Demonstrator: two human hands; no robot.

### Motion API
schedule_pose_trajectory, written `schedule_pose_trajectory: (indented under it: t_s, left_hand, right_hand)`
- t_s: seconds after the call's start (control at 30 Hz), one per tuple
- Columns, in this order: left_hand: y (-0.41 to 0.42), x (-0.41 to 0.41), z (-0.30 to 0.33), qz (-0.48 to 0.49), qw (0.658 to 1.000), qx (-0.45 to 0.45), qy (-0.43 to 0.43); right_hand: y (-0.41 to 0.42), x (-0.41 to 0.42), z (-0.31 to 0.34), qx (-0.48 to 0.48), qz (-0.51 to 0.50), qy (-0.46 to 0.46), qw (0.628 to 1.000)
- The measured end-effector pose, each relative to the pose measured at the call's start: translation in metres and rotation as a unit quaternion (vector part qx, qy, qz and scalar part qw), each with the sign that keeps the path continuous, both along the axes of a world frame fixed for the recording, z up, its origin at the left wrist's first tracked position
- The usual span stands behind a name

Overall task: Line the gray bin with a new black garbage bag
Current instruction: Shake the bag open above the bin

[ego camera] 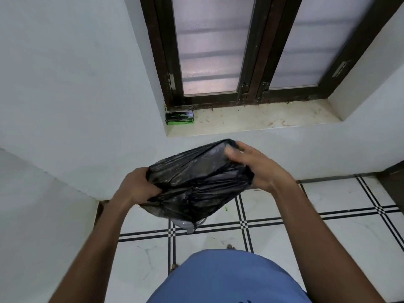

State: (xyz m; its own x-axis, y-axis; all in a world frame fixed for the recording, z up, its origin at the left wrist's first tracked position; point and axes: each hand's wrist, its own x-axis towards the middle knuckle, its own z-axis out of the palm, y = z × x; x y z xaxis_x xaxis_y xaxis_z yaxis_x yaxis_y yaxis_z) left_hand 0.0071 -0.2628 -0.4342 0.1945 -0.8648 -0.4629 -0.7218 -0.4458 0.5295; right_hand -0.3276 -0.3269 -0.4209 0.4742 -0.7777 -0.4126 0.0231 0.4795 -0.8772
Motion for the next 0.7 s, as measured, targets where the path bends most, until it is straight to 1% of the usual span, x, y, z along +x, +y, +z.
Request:
schedule_pose_trajectory:
  t_s: [0.03,0.07,0.1,0.13,0.17,0.2,0.23,0.27,0.3,0.33,0.37,0.4,0.43,0.47,0.5,0.53,0.57,0.6,0.63,0.67,0.7]
  left_hand:
    - [0.001,0.003,0.002,0.020,0.998,-0.019,0.049]
    - [0.002,0.004,0.007,0.059,0.990,-0.024,0.128]
    - [0.001,0.009,0.011,0.109,0.964,-0.016,0.240]
    - [0.002,0.014,0.014,0.158,0.916,0.015,0.368]
    - [0.003,0.017,0.017,0.201,0.860,0.048,0.467]
    - [0.005,0.019,0.022,0.226,0.819,0.067,0.524]
    - [0.007,0.020,0.024,0.231,0.805,0.069,0.542]
    - [0.007,0.020,0.024,0.230,0.808,0.061,0.539]
    - [0.007,0.020,0.022,0.234,0.814,0.049,0.529]
    - [0.007,0.018,0.020,0.235,0.821,0.040,0.519]
    - [0.005,0.016,0.015,0.236,0.830,0.034,0.505]
    - [0.003,0.014,0.009,0.241,0.847,0.030,0.473]
    - [-0.001,0.012,0.001,0.248,0.877,0.022,0.411]
    - [-0.005,0.011,-0.008,0.241,0.917,0.008,0.318]
    - [-0.007,0.011,-0.017,0.217,0.955,-0.007,0.200]
    - [-0.008,0.013,-0.026,0.186,0.979,-0.027,0.078]
    - [-0.008,0.015,-0.034,0.162,0.985,-0.047,-0.037]
    - [-0.008,0.017,-0.039,0.150,0.979,-0.058,-0.126]
    - [-0.007,0.019,-0.041,0.146,0.970,-0.060,-0.186]
    - [-0.008,0.020,-0.041,0.140,0.965,-0.058,-0.215]
    - [-0.009,0.021,-0.041,0.124,0.969,-0.047,-0.208]
  right_hand:
    - [0.000,-0.002,-0.001,-0.065,0.044,0.135,0.988]
    - [-0.003,-0.007,-0.006,-0.134,0.088,0.282,0.946]
    - [-0.006,-0.011,-0.012,-0.185,0.107,0.394,0.894]
    - [-0.009,-0.015,-0.017,-0.208,0.099,0.450,0.863]
    - [-0.011,-0.019,-0.020,-0.202,0.085,0.453,0.864]
    - [-0.013,-0.023,-0.021,-0.184,0.077,0.430,0.881]
    - [-0.013,-0.024,-0.020,-0.162,0.078,0.394,0.902]
    - [-0.013,-0.025,-0.018,-0.136,0.079,0.336,0.929]
    - [-0.012,-0.027,-0.015,-0.103,0.083,0.252,0.959]
    - [-0.011,-0.029,-0.012,-0.064,0.091,0.148,0.983]
    - [-0.008,-0.030,-0.009,-0.024,0.098,0.041,0.994]
    - [-0.008,-0.030,-0.008,0.020,0.097,-0.062,0.993]
    - [-0.008,-0.029,-0.010,0.057,0.091,-0.144,0.984]
    - [-0.009,-0.025,-0.015,0.074,0.073,-0.173,0.979]
    - [-0.011,-0.019,-0.023,0.057,0.048,-0.129,0.989]
    - [-0.013,-0.012,-0.031,-0.007,0.030,-0.004,1.000]
    - [-0.015,-0.006,-0.041,-0.112,0.011,0.192,0.975]
    - [-0.016,-0.002,-0.053,-0.209,-0.001,0.373,0.904]
    - [-0.014,0.001,-0.061,-0.261,-0.015,0.480,0.837]
    - [-0.012,0.005,-0.066,-0.274,-0.040,0.514,0.812]
    - [-0.009,0.009,-0.067,-0.265,-0.062,0.504,0.820]
